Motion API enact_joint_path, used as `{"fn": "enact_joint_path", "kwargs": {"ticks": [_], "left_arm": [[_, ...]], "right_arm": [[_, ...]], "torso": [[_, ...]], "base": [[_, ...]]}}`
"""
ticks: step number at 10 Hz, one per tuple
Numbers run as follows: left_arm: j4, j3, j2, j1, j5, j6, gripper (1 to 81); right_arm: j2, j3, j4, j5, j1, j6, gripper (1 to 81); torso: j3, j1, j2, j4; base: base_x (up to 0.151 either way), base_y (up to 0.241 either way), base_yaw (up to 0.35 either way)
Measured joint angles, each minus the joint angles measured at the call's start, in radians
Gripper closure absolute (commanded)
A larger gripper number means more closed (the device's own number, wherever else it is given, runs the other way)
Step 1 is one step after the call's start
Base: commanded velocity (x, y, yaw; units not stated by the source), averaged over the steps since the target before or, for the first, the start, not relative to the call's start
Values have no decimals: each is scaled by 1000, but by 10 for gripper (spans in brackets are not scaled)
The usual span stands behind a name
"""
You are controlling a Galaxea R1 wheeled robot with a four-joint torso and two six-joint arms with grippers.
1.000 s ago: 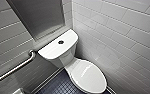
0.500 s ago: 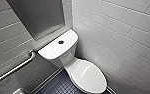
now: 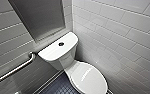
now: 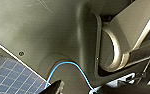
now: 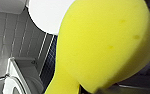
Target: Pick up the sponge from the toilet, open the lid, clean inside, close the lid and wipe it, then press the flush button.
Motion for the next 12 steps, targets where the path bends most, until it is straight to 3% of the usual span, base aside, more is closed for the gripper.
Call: {"fn": "enact_joint_path", "kwargs": {"ticks": [4, 7, 12], "left_arm": [[0, 0, 1, 3, 1, 0, 10], [0, 0, 11, 3, -1, 0, 10], [0, -2, 11, 3, -1, 0, 10]], "right_arm": [[-10, 31, 43, -95, 187, 1, 811], [32, 14, 87, -212, 351, 1, 811], [269, -278, 109, -320, 439, 8, 811]], "torso": [[-25, 9, -15, 0], [-25, 9, -15, 0], [-25, 10, -15, 0]], "base": [[0, 0, 0], [0, 0, 0], [0, 0, 0]]}}
